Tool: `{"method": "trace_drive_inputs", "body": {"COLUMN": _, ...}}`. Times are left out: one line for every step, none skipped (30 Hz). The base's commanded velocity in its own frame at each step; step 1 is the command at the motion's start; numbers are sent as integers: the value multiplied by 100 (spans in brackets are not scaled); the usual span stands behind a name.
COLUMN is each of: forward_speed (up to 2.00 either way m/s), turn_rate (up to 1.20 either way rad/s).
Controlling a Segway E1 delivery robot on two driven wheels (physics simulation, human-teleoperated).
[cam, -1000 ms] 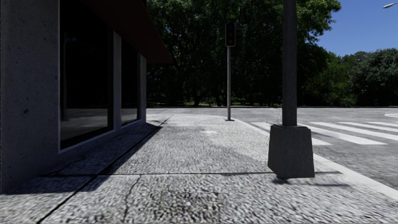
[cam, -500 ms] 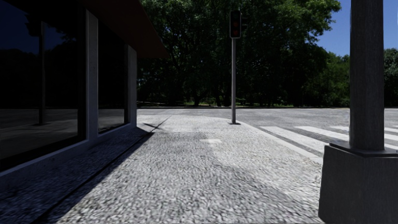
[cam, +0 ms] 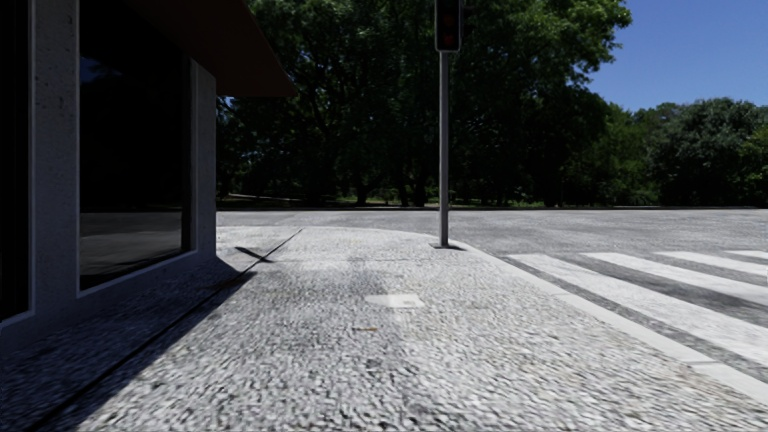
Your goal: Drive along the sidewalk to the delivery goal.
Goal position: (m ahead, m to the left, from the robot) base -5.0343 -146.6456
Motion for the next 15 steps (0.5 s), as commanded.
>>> {"method": "trace_drive_inputs", "body": {"forward_speed": 200, "turn_rate": -42}}
{"method": "trace_drive_inputs", "body": {"forward_speed": 200, "turn_rate": -48}}
{"method": "trace_drive_inputs", "body": {"forward_speed": 200, "turn_rate": -52}}
{"method": "trace_drive_inputs", "body": {"forward_speed": 196, "turn_rate": -59}}
{"method": "trace_drive_inputs", "body": {"forward_speed": 196, "turn_rate": -59}}
{"method": "trace_drive_inputs", "body": {"forward_speed": 186, "turn_rate": -62}}
{"method": "trace_drive_inputs", "body": {"forward_speed": 177, "turn_rate": -67}}
{"method": "trace_drive_inputs", "body": {"forward_speed": 177, "turn_rate": -67}}
{"method": "trace_drive_inputs", "body": {"forward_speed": 177, "turn_rate": -69}}
{"method": "trace_drive_inputs", "body": {"forward_speed": 177, "turn_rate": -71}}
{"method": "trace_drive_inputs", "body": {"forward_speed": 177, "turn_rate": -72}}
{"method": "trace_drive_inputs", "body": {"forward_speed": 177, "turn_rate": -72}}
{"method": "trace_drive_inputs", "body": {"forward_speed": 177, "turn_rate": -73}}
{"method": "trace_drive_inputs", "body": {"forward_speed": 177, "turn_rate": -73}}
{"method": "trace_drive_inputs", "body": {"forward_speed": 177, "turn_rate": -73}}
